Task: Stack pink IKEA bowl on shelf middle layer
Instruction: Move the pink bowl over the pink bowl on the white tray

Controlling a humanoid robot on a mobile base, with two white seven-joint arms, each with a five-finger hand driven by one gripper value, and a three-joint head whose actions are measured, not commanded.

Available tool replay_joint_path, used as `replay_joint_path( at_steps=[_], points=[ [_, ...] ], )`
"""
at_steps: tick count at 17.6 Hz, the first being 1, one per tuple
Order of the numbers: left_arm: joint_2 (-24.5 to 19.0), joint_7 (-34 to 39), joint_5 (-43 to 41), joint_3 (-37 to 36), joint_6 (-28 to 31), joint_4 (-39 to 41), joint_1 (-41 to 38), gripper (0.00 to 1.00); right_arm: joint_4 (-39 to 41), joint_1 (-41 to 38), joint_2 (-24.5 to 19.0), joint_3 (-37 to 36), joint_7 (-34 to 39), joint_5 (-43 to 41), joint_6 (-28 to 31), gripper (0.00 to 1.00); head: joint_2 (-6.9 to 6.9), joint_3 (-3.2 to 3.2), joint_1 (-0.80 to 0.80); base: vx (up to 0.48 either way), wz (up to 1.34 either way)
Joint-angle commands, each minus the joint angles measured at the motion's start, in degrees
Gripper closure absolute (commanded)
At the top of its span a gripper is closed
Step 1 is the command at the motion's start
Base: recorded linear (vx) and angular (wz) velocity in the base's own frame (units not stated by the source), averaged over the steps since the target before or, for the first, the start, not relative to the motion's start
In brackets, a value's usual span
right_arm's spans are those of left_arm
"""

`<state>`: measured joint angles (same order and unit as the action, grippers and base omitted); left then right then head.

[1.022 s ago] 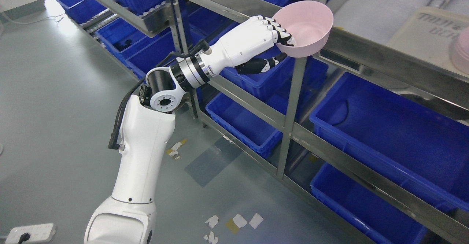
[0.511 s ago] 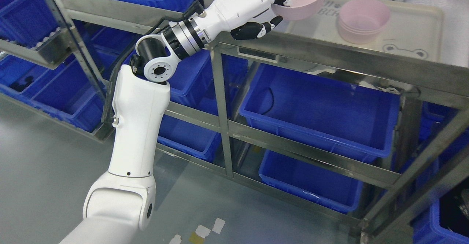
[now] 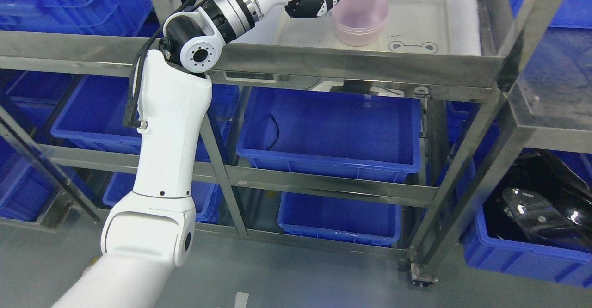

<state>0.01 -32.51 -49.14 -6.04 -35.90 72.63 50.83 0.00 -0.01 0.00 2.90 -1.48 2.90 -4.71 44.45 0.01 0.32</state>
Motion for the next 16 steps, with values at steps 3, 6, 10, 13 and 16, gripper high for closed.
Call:
replay_joint_path(
  at_steps=[3,6,10,13,16],
  points=[
    [-3.16,-0.89,-4.12,0.68,1.53,-3.11,-2.14,0.97,1.00,-1.22,1.00,0.00,-0.01,0.00,-0.03,0.00,-0.01,0.00,0.00,0.023,-0.47],
    [-6.93,-0.80,-4.03,1.82,1.62,-1.44,-2.23,0.97,1.00,-1.22,1.00,0.00,-0.01,0.00,-0.03,0.00,-0.02,0.00,0.00,0.020,-0.21],
    [-8.36,-0.45,-4.12,3.49,1.62,-2.31,-2.23,0.97,1.00,-1.22,1.00,0.00,-0.01,0.00,-0.03,0.00,-0.02,0.00,0.00,-0.002,0.08],
    [-7.22,-0.36,-4.12,2.36,1.62,-6.95,1.00,0.97,1.00,-1.22,1.00,0.00,-0.01,0.00,-0.03,0.00,-0.02,0.00,0.00,-0.006,0.03],
    [-5.98,-0.36,-4.12,-2.47,1.62,-13.89,5.75,0.97,1.00,-1.22,1.00,0.00,-0.01,0.00,-0.03,0.00,-0.02,0.00,0.00,0.000,0.00]
  ],
)
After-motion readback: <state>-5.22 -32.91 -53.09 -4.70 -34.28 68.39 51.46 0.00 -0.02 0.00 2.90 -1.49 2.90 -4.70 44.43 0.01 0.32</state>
